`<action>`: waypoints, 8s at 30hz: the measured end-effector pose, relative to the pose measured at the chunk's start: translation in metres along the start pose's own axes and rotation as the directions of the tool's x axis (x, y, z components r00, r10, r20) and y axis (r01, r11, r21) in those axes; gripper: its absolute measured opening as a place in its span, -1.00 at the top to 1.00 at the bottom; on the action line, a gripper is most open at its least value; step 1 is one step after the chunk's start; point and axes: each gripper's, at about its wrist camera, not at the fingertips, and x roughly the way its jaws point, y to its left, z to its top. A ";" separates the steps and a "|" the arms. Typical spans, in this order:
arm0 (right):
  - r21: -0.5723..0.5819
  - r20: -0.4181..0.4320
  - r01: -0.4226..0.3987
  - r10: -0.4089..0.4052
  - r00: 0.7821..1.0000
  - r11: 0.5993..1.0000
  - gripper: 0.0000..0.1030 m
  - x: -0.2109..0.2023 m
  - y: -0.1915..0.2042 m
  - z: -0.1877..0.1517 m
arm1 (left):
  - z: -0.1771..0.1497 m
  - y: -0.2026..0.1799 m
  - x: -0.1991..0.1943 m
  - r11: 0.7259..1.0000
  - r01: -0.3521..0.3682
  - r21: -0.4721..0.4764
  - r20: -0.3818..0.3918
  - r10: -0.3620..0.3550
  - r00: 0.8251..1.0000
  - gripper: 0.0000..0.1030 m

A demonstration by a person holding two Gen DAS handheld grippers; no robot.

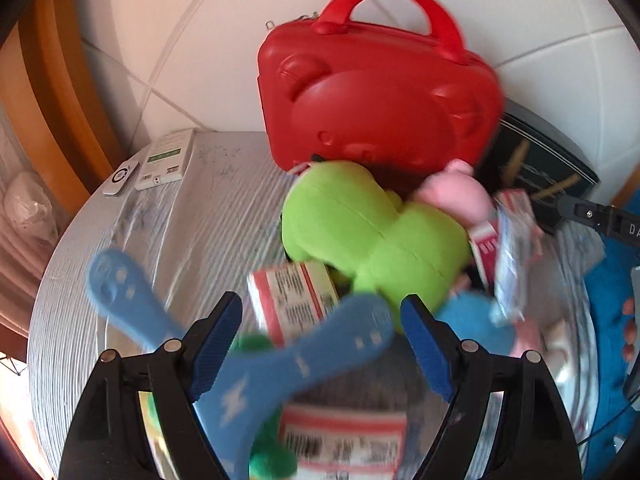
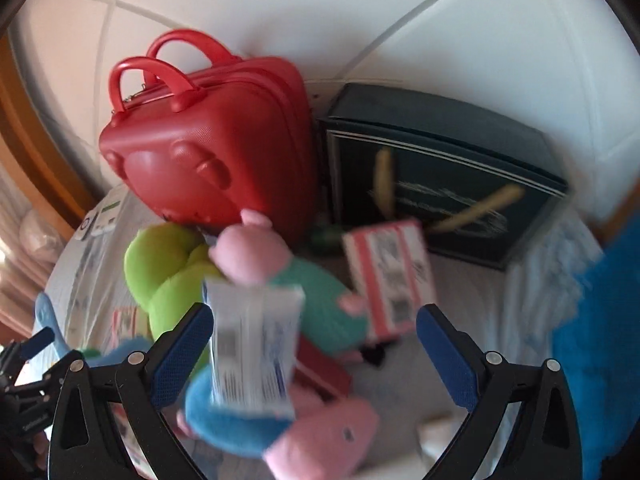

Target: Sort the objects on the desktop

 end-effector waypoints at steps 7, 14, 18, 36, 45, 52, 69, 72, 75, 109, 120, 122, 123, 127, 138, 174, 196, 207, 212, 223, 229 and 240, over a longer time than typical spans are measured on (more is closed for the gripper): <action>-0.083 -0.198 -0.152 0.133 0.971 0.985 -0.99 0.148 0.027 0.033 | 0.046 -0.012 0.053 0.999 -0.040 -0.009 -0.015 0.040 0.999 -0.58; -0.175 -0.282 -0.176 0.122 0.952 0.969 -1.00 0.126 0.038 -0.055 | 0.028 -0.022 0.067 0.999 -0.026 0.034 -0.065 0.028 0.997 -0.58; -0.175 -0.345 -0.214 0.144 0.928 0.961 -1.00 0.085 0.031 -0.118 | 0.009 -0.031 0.045 0.997 0.065 0.051 -0.081 -0.061 0.995 -0.58; 0.004 -0.130 -0.012 0.012 0.991 1.000 -1.00 -0.024 -0.066 -0.151 | 0.003 0.009 0.016 0.998 -0.054 0.031 -0.036 0.055 0.998 -0.58; 0.060 -0.146 0.082 -0.073 0.987 0.995 -1.00 0.084 -0.089 -0.057 | 0.041 -0.053 0.068 0.992 0.020 0.121 -0.040 -0.015 0.999 -0.58; -0.018 -0.219 0.088 -0.090 0.972 0.996 -0.96 0.139 -0.088 -0.046 | 0.061 -0.103 0.146 0.986 0.017 0.163 -0.155 0.008 0.988 -0.58; 0.047 -0.063 0.056 -0.053 0.997 0.997 -0.65 0.057 -0.099 -0.068 | -0.011 -0.132 0.061 0.896 0.230 0.380 -0.192 -0.167 0.967 -0.58; -0.054 -0.232 -0.018 0.005 0.973 0.998 -0.48 0.110 -0.068 -0.063 | -0.015 -0.131 0.059 0.891 0.137 0.433 -0.144 -0.082 0.986 -0.58; -0.134 -0.290 -0.130 0.086 0.953 0.983 -0.47 0.106 -0.042 -0.081 | -0.004 -0.120 0.037 0.903 0.114 0.413 -0.074 -0.092 0.993 -0.58; 0.179 -0.162 0.220 -0.192 0.968 0.959 -0.73 0.081 -0.150 -0.129 | 0.057 -0.226 0.219 0.992 -0.008 0.125 -0.173 0.030 0.984 0.11; 0.156 0.071 0.199 -0.212 0.975 0.967 -0.67 -0.021 -0.119 -0.120 | 0.035 -0.193 0.069 0.982 0.109 0.153 -0.013 -0.108 0.994 0.11; 0.146 0.135 0.194 -0.214 0.967 0.970 -0.67 -0.059 -0.105 -0.121 | 0.027 -0.179 0.029 0.981 0.127 0.145 0.035 -0.133 0.990 0.11; 0.144 0.161 0.186 -0.209 0.965 0.972 -0.67 -0.076 -0.099 -0.121 | 0.023 -0.175 0.008 0.979 0.142 0.145 0.063 -0.152 0.986 0.11; 0.116 0.272 0.166 -0.192 0.943 0.979 -0.67 -0.154 -0.062 -0.134 | -0.002 -0.158 -0.077 0.975 0.147 0.166 0.189 -0.178 0.966 0.11; 0.050 0.447 0.184 -0.187 0.875 0.982 -0.67 -0.324 0.001 -0.207 | -0.096 -0.121 -0.248 0.975 0.120 0.189 0.403 -0.188 0.896 0.11; 0.224 0.266 0.614 -0.654 0.708 0.757 -0.67 -0.477 -0.358 -0.380 | -0.267 -0.529 -0.340 0.790 0.239 0.564 0.180 -0.401 0.898 0.11; 0.168 0.264 0.659 -0.677 0.687 0.733 -0.99 -0.470 -0.346 -0.385 | -0.273 -0.525 -0.354 0.843 0.215 0.494 0.249 -0.374 0.893 -0.57; 0.214 0.314 0.573 -0.611 0.727 0.791 -1.00 -0.512 -0.299 -0.420 | -0.297 -0.473 -0.392 0.849 0.276 0.450 0.299 -0.435 0.850 -0.58; 0.255 0.350 0.550 -0.606 0.715 0.796 -1.00 -0.532 -0.266 -0.439 | -0.316 -0.440 -0.419 0.840 0.289 0.458 0.339 -0.466 0.817 -0.58; 0.306 0.352 0.554 -0.633 0.690 0.774 -1.00 -0.559 -0.196 -0.466 | -0.340 -0.384 -0.438 0.872 0.298 0.388 0.368 -0.443 0.817 -1.00; 0.342 0.354 0.486 -0.589 0.726 0.804 -1.00 -0.560 -0.169 -0.486 | -0.358 -0.354 -0.438 0.884 0.274 0.378 0.343 -0.409 0.846 -1.00; 0.299 0.357 0.453 -0.539 0.763 0.840 -1.00 -0.543 -0.127 -0.492 | -0.375 -0.309 -0.440 0.917 0.213 0.338 0.376 -0.339 0.863 -1.00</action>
